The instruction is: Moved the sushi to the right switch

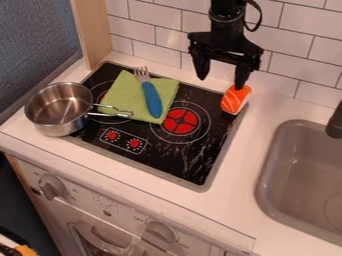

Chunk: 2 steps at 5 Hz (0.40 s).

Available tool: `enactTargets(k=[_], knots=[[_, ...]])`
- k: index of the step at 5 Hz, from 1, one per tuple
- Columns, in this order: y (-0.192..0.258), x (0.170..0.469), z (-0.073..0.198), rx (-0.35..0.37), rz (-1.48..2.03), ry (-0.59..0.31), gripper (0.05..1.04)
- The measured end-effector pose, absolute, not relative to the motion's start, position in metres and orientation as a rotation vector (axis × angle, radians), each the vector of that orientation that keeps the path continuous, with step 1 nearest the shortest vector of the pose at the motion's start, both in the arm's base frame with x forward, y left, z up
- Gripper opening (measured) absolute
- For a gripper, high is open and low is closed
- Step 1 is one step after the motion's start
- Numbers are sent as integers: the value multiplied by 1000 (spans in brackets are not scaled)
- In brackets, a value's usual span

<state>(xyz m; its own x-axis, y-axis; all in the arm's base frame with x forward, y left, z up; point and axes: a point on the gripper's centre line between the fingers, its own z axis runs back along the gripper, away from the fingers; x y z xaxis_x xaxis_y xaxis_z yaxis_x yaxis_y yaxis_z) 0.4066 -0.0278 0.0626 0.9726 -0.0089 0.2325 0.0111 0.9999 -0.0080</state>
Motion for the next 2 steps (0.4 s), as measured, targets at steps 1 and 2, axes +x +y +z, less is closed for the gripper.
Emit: enactTargets(k=[1, 2], knots=[[-33, 419, 54, -34, -57, -260, 1001], [-35, 433, 48, -34, -103, -256, 1001]])
